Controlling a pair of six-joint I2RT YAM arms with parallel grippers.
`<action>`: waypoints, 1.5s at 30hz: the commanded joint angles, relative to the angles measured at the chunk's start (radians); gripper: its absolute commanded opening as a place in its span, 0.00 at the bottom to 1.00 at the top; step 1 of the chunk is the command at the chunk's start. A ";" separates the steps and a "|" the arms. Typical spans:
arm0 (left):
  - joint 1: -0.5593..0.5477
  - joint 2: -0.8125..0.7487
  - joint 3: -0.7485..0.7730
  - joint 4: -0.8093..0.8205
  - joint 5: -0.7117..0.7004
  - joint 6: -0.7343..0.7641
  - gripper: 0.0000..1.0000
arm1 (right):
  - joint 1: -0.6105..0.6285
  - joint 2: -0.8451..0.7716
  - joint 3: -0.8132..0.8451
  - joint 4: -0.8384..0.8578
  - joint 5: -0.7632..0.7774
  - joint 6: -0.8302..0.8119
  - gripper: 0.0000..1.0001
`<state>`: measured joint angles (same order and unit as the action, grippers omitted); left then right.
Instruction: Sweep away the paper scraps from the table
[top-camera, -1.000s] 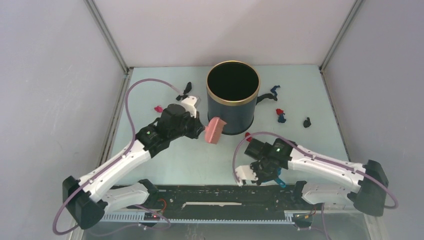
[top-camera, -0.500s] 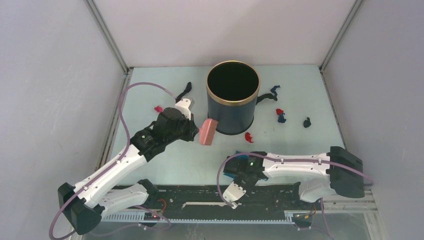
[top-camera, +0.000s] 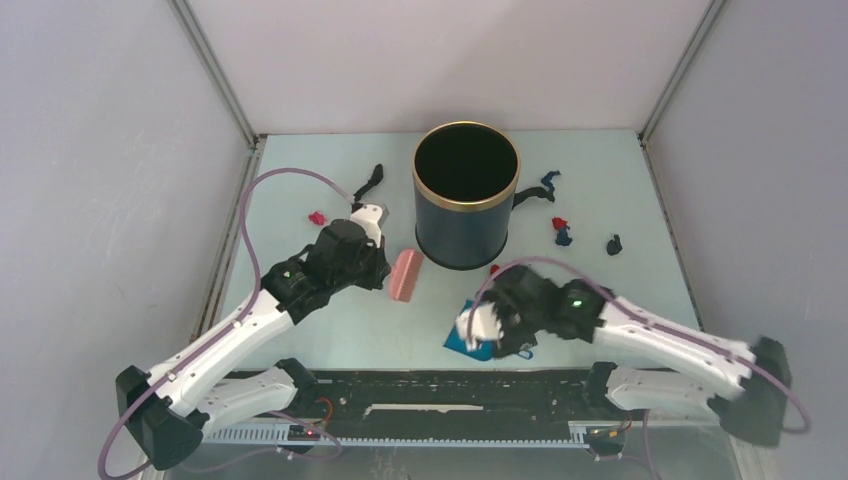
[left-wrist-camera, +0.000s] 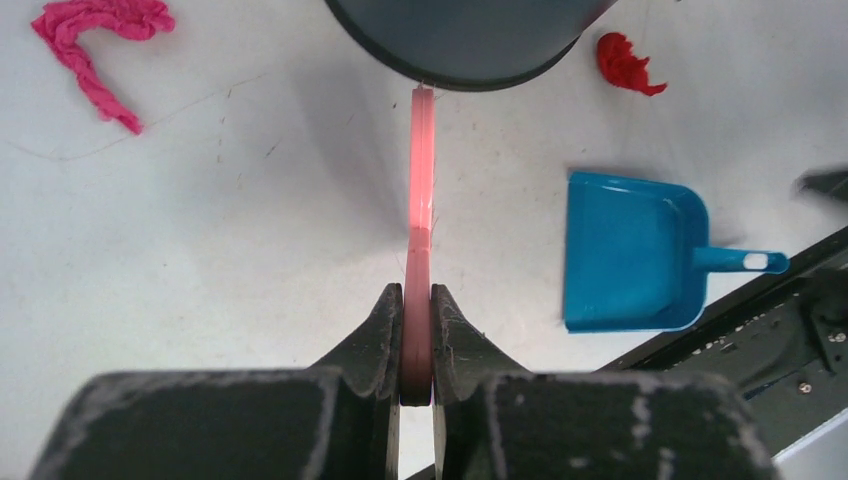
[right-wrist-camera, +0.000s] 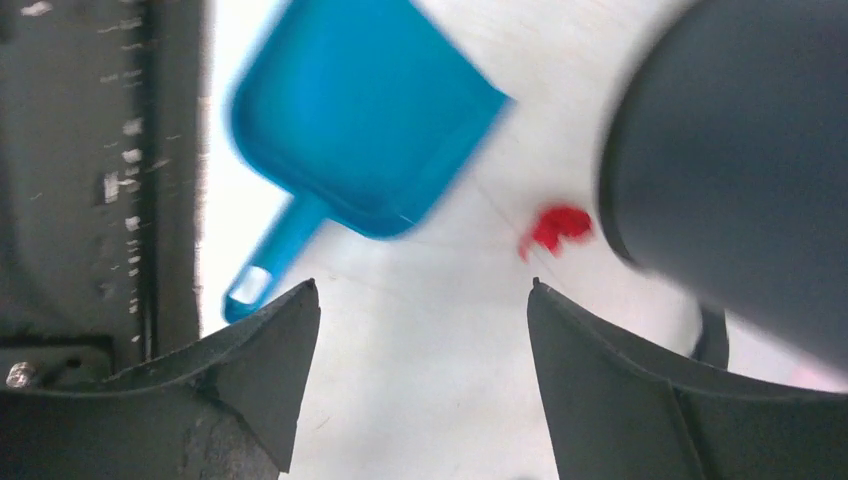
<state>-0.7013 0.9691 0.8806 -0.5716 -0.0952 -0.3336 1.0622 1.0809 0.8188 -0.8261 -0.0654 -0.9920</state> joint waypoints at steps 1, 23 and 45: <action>0.007 -0.036 0.043 -0.035 -0.036 0.052 0.00 | -0.226 -0.203 -0.001 0.103 -0.058 0.257 0.84; 0.006 -0.050 0.130 -0.162 -0.046 0.109 0.00 | -0.467 -0.141 -0.188 0.017 -0.216 0.342 0.70; 0.007 -0.072 0.107 -0.165 -0.077 0.116 0.00 | -0.113 0.136 -0.250 0.223 0.131 0.452 0.71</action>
<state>-0.6998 0.9184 0.9638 -0.7521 -0.1539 -0.2413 0.9482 1.1671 0.5716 -0.6827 -0.0906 -0.5789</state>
